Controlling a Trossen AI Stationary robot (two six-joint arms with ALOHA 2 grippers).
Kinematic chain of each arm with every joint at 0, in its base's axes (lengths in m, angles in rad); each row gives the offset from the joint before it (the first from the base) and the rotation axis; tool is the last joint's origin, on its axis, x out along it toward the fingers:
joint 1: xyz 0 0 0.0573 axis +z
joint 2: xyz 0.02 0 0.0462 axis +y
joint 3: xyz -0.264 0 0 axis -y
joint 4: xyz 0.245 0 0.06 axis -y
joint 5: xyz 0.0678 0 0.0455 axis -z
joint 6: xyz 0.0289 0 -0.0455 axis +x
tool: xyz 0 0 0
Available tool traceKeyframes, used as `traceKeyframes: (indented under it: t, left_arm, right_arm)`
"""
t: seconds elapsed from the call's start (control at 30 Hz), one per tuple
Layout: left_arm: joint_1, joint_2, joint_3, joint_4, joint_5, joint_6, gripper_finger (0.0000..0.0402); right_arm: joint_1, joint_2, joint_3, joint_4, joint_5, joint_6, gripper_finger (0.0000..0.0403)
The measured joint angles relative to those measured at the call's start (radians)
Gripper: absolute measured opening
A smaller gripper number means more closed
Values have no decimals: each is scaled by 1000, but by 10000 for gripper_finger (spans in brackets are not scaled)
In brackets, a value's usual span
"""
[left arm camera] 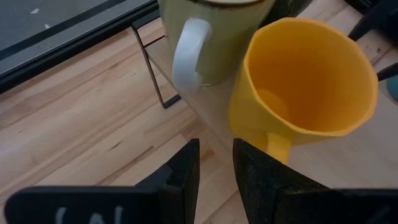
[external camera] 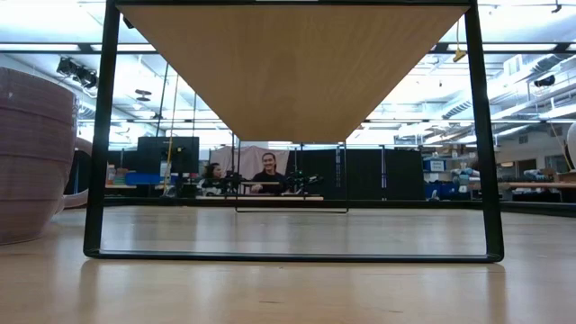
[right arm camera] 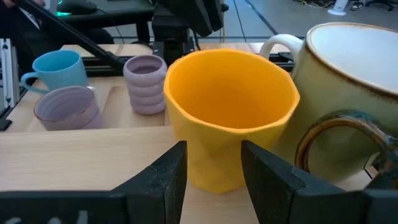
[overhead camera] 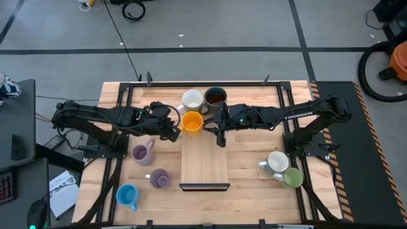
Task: Place coffee mugs
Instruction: Put the yellow mug on the shelf, then put the light blue mug on the shelf
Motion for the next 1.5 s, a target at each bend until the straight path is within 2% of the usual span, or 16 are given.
traceKeyframes:
  t: [0.57, 0.8, 0.97, 1.33, 1.5]
  left_arm:
    - [0, 0, 0, -1, 1, 0, 103]
    - [0, 0, 0, -1, 1, -1, 103]
    - [0, 0, 0, -1, 10, -1, 103]
    - [0, 0, 0, -1, 15, 0, 103]
    - [0, 0, 0, -1, 15, 0, 103]
  right_arm:
    - [23, -24, 0, -24, -35, -1, 157]
    - [35, -103, 0, -48, -37, -5, 157]
    - [57, -211, 0, -189, -45, 37, 157]
    - [109, -529, 0, -580, -363, 368, 157]
    - [154, -612, 0, -739, -416, 472, 157]
